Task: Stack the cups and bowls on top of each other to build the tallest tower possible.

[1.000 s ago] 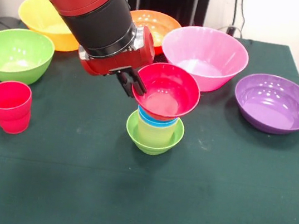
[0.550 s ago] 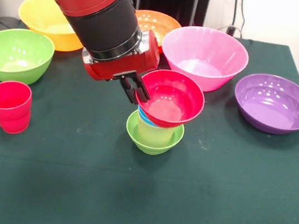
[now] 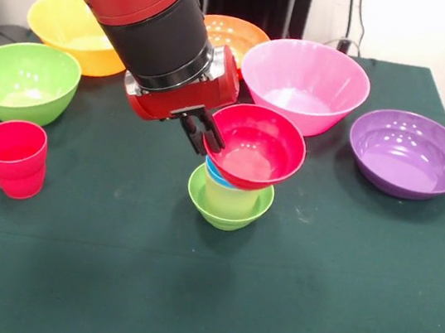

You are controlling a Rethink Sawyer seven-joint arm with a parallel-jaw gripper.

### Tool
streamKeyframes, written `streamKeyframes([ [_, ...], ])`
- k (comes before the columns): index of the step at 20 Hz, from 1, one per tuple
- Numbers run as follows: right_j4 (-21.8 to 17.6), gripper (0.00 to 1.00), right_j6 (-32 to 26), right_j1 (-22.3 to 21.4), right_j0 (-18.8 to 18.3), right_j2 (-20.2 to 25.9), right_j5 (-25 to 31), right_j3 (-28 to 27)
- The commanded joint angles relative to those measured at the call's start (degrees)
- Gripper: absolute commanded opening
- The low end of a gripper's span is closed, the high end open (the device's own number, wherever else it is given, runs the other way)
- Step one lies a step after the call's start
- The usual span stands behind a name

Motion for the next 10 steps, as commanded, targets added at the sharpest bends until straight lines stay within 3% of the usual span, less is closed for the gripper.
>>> streamKeyframes([
  [1, -4.56, 0.00, -18.78, 3.07, -0.44, 0.14, -2.56, 2.07],
  [10, -5.01, 0.00, -19.02, 3.13, -0.70, 0.17, -2.43, 1.97],
])
